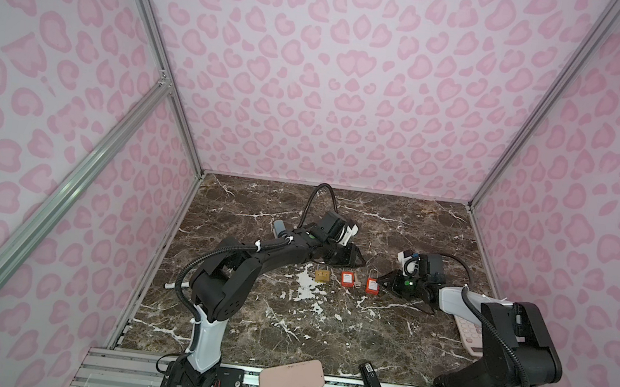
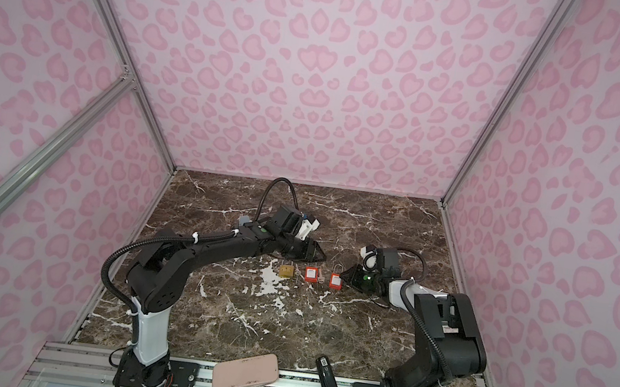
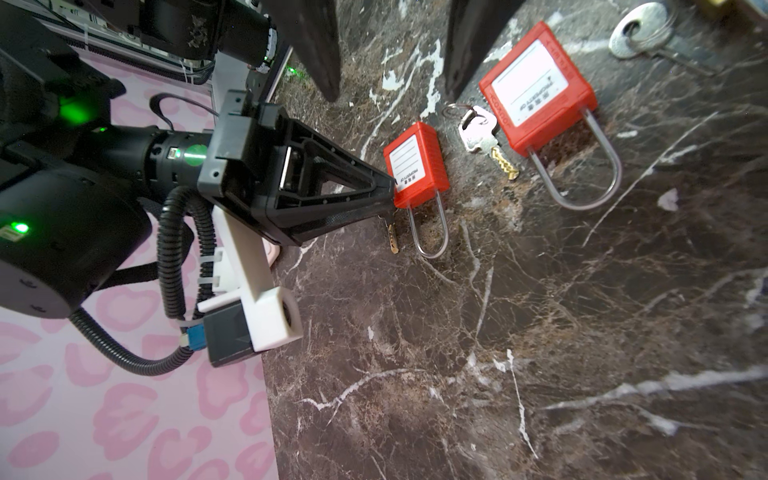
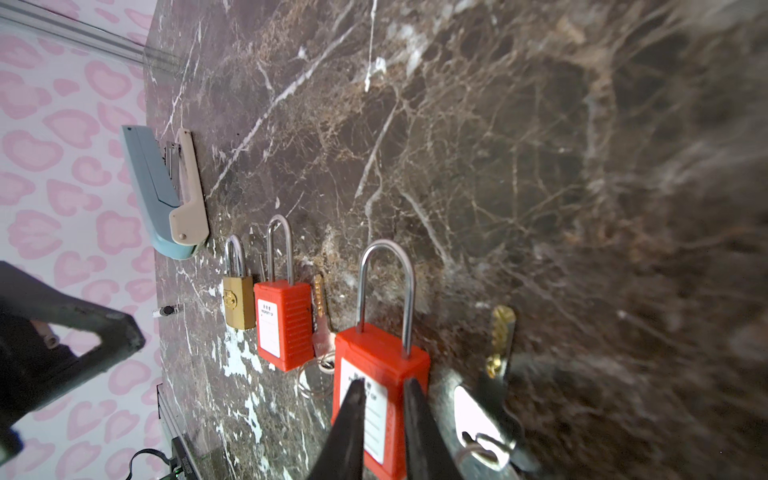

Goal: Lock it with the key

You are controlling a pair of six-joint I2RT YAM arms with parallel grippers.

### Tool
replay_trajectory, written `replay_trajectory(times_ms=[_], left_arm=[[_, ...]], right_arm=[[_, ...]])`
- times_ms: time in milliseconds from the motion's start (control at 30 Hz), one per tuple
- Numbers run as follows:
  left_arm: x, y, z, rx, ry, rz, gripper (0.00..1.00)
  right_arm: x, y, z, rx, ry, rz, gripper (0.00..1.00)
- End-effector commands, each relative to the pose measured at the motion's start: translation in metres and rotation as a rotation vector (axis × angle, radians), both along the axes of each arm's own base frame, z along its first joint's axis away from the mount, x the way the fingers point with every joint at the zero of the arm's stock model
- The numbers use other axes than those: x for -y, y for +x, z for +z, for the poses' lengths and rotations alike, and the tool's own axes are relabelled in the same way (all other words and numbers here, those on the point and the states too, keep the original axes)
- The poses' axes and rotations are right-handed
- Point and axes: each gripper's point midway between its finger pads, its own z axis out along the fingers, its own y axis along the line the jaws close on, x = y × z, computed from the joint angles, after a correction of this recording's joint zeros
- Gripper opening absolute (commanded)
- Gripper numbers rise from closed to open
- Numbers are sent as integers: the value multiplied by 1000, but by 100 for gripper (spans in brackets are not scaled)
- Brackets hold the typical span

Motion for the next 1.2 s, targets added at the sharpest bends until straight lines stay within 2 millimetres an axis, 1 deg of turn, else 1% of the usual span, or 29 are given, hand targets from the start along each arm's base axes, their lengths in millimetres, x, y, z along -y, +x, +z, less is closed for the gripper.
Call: replay_trajectory(times_ms=[0,100,200,267,300,367,400,433,467,500,567,600,667,700,733,800,833,867,933,967,1000,1033,1100,1133,1167], left_arm=[[-1,-1,9,21,-10,-6,43],[-3,1,14,42,-12,4,43],[-4,4,18,52,-17,9,43],[-6,6,22,66,-22,13,44],[-10,2,18,67,-16,16,45],[-14,3,31,128,-43,34,62],[-19,5,40,162,-53,49,75],[-23,6,46,193,-51,61,98],[-28,8,52,221,-43,71,98],[-34,10,60,260,-35,82,98],[-48,12,79,360,-25,112,98],[-58,12,97,443,-37,147,97],[-87,9,131,623,-53,248,97],[-109,10,152,718,-45,335,98],[-131,10,168,795,-16,414,98],[-171,7,188,912,74,541,98],[-190,3,196,981,123,582,98],[-205,-2,202,1039,166,610,98],[-237,-14,207,1161,275,661,98],[-254,-17,206,1195,343,705,98],[-272,-20,200,1205,426,747,98],[-290,-23,194,1192,502,790,98],[-322,-30,187,1140,599,889,98],[-332,-37,183,1137,629,905,98],[-339,-42,184,1155,636,921,98]], right_arm=[[-3,4,4,23,19,-2,19],[-2,4,7,34,14,0,19],[-2,3,6,26,16,2,19],[-2,3,7,26,14,-2,20],[-1,4,8,30,15,-9,23],[3,6,13,47,12,-31,30],[5,7,17,61,8,-42,34],[8,9,23,77,1,-52,41],[9,9,27,85,3,-52,50],[8,9,34,99,11,-40,60],[10,9,43,106,10,-33,69],[11,9,50,118,6,-25,74],[16,10,58,143,-15,-27,79],[19,9,61,154,-33,-28,87],[23,9,66,172,-56,-34,97],[36,11,78,235,-113,-76,98],[42,12,84,280,-146,-102,98],[50,14,91,328,-179,-134,98],[67,12,110,460,-259,-201,98],[75,10,118,520,-297,-230,98],[85,8,127,587,-344,-272,98],[95,3,131,647,-394,-301,98],[114,-4,136,738,-472,-393,98],[123,-8,138,780,-508,-434,98],[130,-11,139,804,-526,-469,98]])
